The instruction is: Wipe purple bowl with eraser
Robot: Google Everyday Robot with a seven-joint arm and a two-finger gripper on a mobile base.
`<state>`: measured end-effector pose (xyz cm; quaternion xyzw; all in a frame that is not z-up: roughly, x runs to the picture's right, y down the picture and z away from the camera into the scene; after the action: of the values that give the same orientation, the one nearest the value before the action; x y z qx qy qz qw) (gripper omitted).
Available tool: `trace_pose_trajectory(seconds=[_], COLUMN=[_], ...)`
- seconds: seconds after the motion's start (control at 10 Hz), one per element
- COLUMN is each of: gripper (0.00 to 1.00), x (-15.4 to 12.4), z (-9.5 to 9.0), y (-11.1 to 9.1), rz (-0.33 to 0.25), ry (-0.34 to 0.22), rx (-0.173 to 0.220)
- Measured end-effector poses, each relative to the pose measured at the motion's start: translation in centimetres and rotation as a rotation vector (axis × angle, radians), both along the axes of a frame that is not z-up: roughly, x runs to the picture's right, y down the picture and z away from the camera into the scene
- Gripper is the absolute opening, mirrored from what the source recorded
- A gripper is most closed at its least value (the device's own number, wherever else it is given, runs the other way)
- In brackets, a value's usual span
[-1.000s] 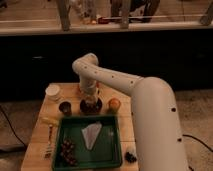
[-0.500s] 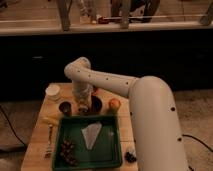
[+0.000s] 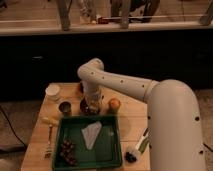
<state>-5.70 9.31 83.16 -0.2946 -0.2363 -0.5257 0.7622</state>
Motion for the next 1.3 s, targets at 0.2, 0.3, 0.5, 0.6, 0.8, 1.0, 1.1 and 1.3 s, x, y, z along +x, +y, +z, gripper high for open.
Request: trace_pose_trajectory(seconds=[0.2, 0.3, 0.5, 0.6, 0.8, 1.0, 1.1, 1.3], gripper=[0.03, 0.03, 0.03, 0.03, 0.03, 0.03, 0.03, 0.03], x=[0.3, -0.5, -3.1, -5.4, -7.4, -7.9, -7.5, -4.5], z=[0.9, 1.4, 2.1, 2.3, 2.3, 1.4, 1.1, 0.0], y=[-1.1, -1.5, -1.9, -1.7, -1.0, 0.4, 0.9, 1.7], rz=[-0.004, -0.015, -0.048, -0.078, -0.117, -0.126, -0.118, -0.086], ry=[0.005, 0.000, -0.021, -0.047, -0.085, -0.100, -0.098, -0.069], rx=[0.007, 0.006, -0.002, -0.008, -0.023, -0.037, -0.038, -0.033])
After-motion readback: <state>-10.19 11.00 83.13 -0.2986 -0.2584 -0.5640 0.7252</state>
